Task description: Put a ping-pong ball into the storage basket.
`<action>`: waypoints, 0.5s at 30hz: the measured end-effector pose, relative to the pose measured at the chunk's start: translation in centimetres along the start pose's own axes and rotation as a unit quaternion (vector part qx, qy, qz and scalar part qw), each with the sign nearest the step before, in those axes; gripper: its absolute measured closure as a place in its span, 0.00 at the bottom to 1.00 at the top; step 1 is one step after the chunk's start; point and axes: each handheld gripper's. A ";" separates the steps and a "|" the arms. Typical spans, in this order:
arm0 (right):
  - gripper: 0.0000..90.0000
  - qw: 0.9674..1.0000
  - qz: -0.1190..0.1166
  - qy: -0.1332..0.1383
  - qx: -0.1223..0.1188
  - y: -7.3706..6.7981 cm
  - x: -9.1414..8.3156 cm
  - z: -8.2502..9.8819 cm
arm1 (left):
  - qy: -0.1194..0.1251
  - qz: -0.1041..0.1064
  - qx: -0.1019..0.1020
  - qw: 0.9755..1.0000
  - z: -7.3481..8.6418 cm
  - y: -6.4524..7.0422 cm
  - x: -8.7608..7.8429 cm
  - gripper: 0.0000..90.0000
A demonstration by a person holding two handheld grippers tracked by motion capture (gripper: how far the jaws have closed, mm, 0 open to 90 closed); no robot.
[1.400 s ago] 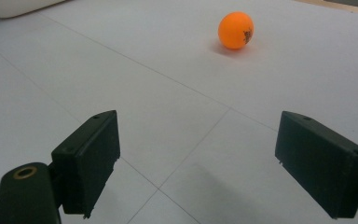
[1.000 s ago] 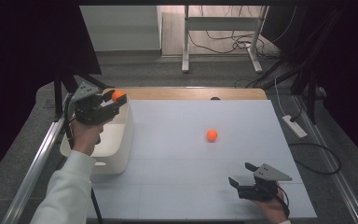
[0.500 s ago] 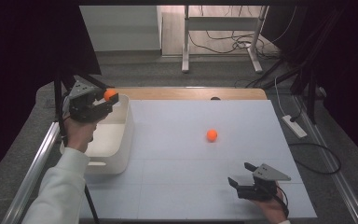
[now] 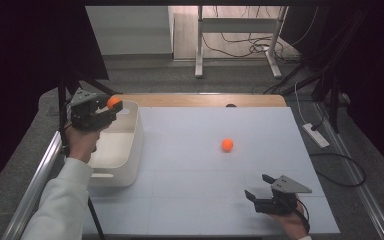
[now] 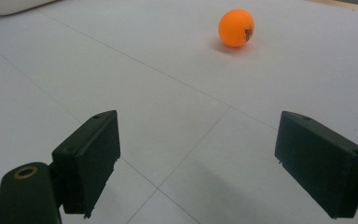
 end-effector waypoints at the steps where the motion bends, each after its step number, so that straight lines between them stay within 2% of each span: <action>1: 0.15 1.000 0.000 0.000 -0.001 0.0 0.0 0.0 | 0.000 0.000 0.000 1.000 0.0 0.0 0.0 0.56; 6: 0.15 1.000 -0.001 -0.001 0.000 0.0 0.1 0.0 | -0.009 0.000 -0.009 1.000 0.6 -0.4 0.4 0.56; 15: 0.15 1.000 -0.002 -0.002 0.000 0.0 0.1 0.0 | -0.025 -0.004 -0.004 1.000 1.0 -0.8 1.0 0.56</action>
Point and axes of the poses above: each handheld gripper's, and its own axes: x roughly forward along the jaws, z roughly out of its underside, y roughly to its right, and after that the axes turned 7 degrees about -z, right-handed
